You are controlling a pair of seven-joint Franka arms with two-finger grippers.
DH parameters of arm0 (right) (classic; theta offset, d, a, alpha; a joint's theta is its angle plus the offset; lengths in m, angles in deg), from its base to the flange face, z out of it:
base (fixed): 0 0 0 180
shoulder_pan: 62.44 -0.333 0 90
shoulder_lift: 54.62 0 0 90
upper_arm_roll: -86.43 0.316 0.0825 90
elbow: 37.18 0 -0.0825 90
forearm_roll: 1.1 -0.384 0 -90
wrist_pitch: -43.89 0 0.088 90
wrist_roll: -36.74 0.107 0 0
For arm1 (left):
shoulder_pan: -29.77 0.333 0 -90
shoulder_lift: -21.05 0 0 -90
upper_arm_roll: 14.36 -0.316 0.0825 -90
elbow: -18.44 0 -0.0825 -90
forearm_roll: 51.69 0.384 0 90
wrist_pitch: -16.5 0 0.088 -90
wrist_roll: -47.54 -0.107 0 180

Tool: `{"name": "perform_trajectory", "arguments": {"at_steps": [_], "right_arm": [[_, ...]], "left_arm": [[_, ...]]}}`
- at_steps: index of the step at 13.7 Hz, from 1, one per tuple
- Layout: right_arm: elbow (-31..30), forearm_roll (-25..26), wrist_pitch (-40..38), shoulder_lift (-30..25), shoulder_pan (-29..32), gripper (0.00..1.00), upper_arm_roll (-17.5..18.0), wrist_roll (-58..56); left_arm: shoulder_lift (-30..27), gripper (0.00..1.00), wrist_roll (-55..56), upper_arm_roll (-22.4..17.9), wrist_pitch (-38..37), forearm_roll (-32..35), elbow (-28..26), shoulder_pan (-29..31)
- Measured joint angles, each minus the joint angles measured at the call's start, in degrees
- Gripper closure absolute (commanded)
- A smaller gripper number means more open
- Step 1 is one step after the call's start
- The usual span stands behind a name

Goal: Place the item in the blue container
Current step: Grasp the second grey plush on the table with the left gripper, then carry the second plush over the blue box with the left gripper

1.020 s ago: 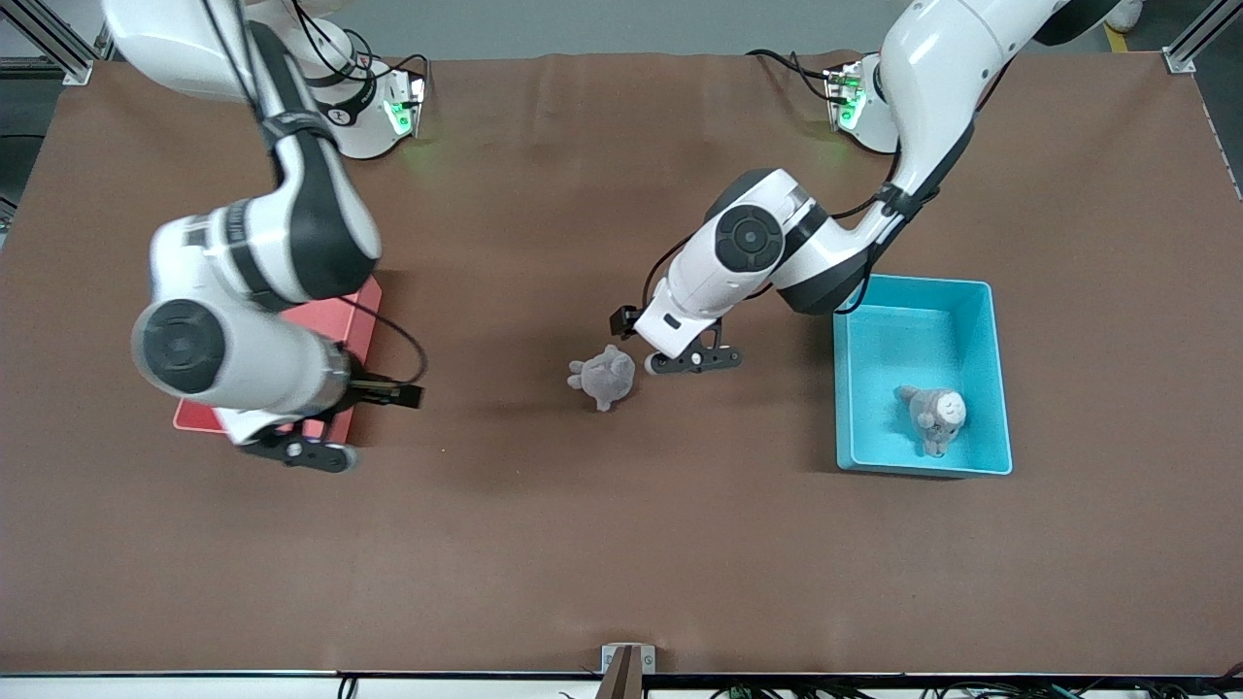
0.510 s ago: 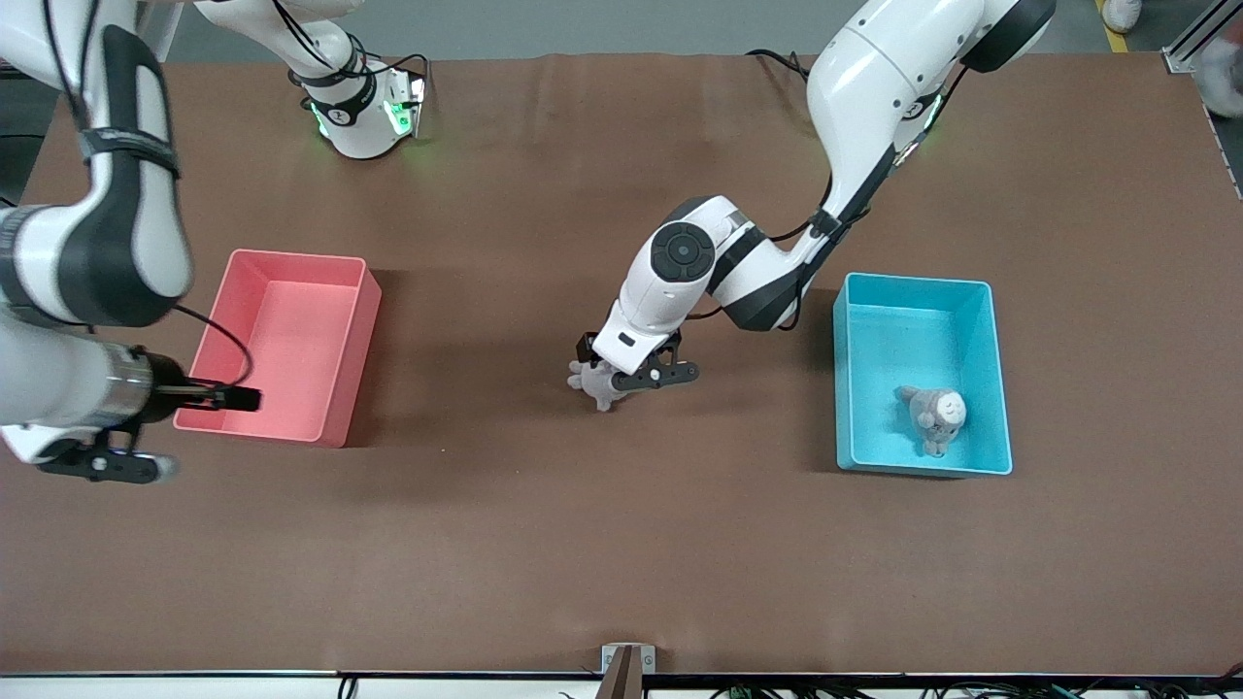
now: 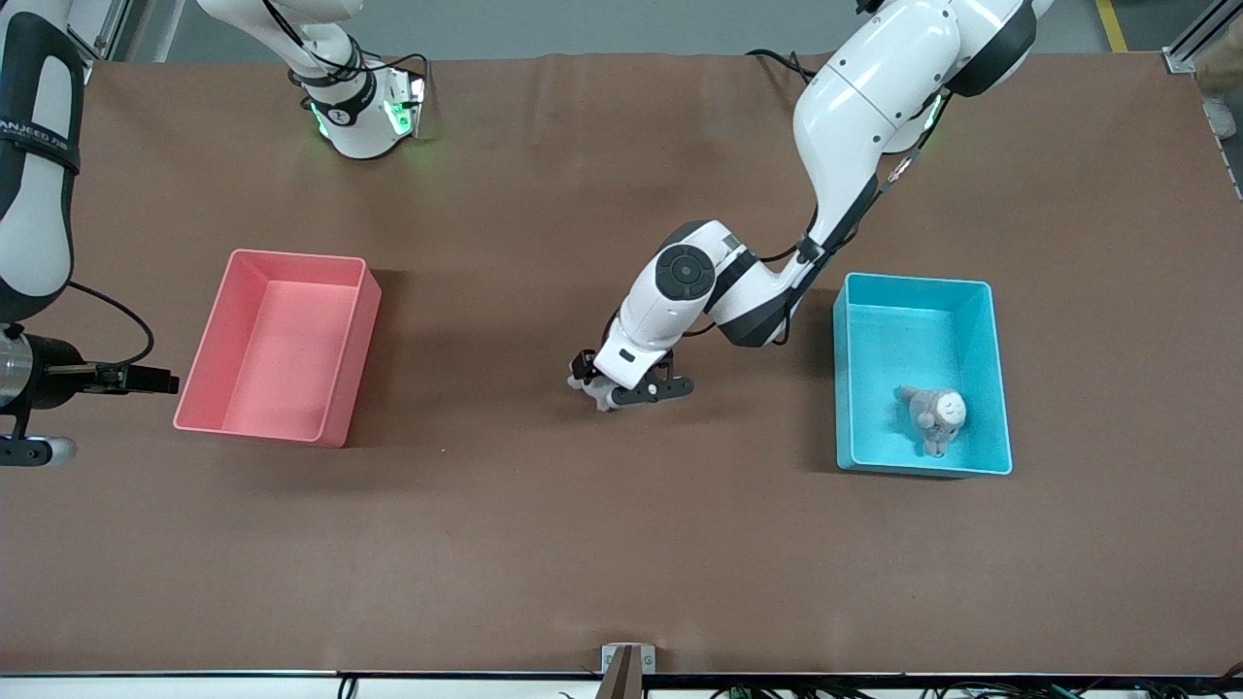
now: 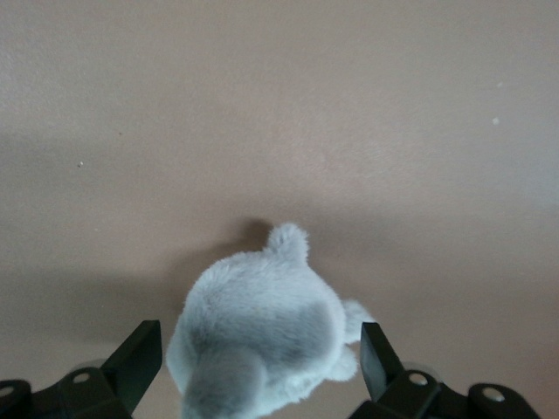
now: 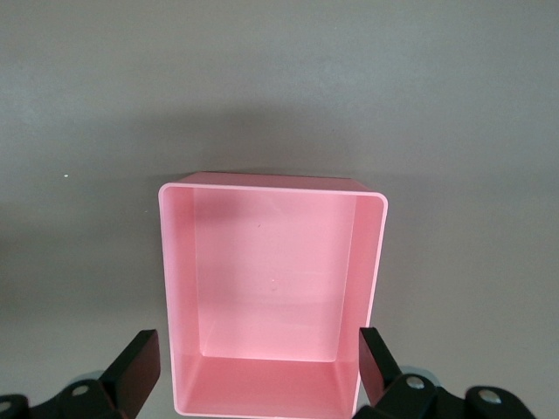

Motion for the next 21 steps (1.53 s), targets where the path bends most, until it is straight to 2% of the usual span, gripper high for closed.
{"name": "perform_trajectory", "arguments": {"at_steps": [3, 6, 8, 9, 14, 17, 19, 21], "right_arm": [[0.0, 0.4, -0.51, -0.47, -0.06, 0.0, 0.03, 0.26], [0.12, 0.74, -1.41, -0.76, -0.02, 0.0, -0.13, 0.3], [0.99, 0.78, -3.51, -1.15, -0.01, 0.0, -0.36, 0.3], [1.76, 0.78, -4.43, -1.33, -0.01, 0.0, -0.39, 0.3], [2.68, 0.78, -5.52, -1.79, 0.0, 0.0, -0.39, 0.31], [2.76, 0.83, -5.54, -2.12, 0.05, 0.0, -0.46, 0.31], [2.78, 0.86, -5.64, -2.93, 0.39, 0.0, -0.56, 0.31], [2.78, 0.86, -6.49, -3.72, 0.46, 0.0, -0.49, 0.31]], "left_arm": [[1.36, 0.03, 0.0, -0.41, 0.18, 0.0, 0.03, -1.95], [1.81, 0.47, -0.01, -0.73, 0.23, 0.0, 0.05, -2.47], [1.81, 0.67, -0.18, -1.58, 0.28, 0.0, 0.22, -2.44], [1.81, 0.74, -0.22, -1.78, 0.31, 0.0, 0.41, -2.42], [1.03, 0.74, -2.48, -2.92, -0.59, 1.88, 1.72, -2.22], [-4.17, 0.75, -7.32, -4.04, -11.96, 6.18, 3.05, 0.18], [-10.39, 0.74, -14.14, -4.0, -22.5, 6.2, 3.0, 2.9], [-17.24, 0.74, -21.14, -3.96, -30.08, 6.2, 0.27, 6.12]]}}
